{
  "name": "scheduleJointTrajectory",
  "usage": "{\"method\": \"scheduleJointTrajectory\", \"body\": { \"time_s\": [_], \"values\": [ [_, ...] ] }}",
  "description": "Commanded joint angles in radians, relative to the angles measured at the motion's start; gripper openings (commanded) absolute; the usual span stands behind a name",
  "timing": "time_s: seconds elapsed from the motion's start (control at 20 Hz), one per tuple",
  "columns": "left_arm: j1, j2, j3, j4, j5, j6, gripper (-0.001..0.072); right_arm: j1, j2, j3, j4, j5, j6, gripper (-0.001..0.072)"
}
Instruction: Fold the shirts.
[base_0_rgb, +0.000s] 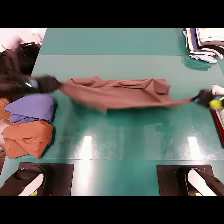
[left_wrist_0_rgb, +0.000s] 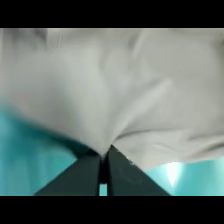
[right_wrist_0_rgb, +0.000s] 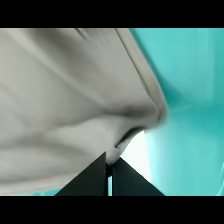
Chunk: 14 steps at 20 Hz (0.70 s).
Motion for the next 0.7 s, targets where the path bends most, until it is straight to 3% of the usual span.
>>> {"method": "scheduleJointTrajectory", "body": {
  "time_s": [0.0,0.1,0.35,0.5,0.65],
  "values": [
    [0.000,0.060,0.335,0.040,-0.058,0.000,0.0026,0.000,0.141,0.305,0.003,-0.016,0.001,0.0017],
    [0.000,0.060,0.555,0.040,-0.080,0.001,0.0026,0.000,0.181,0.490,-0.014,-0.053,0.000,0.0017],
    [0.000,0.060,0.956,0.046,-0.040,0.000,0.0026,0.000,0.215,0.858,-0.223,-0.028,0.003,0.0017],
    [0.000,0.060,1.023,0.048,-0.008,0.000,0.0025,0.000,0.184,0.983,-0.272,0.032,0.004,0.0017],
    [0.000,0.027,1.000,0.053,-0.085,-0.001,0.0025,0.001,0.081,1.097,-0.250,0.144,0.012,0.0016]
  ]
}}
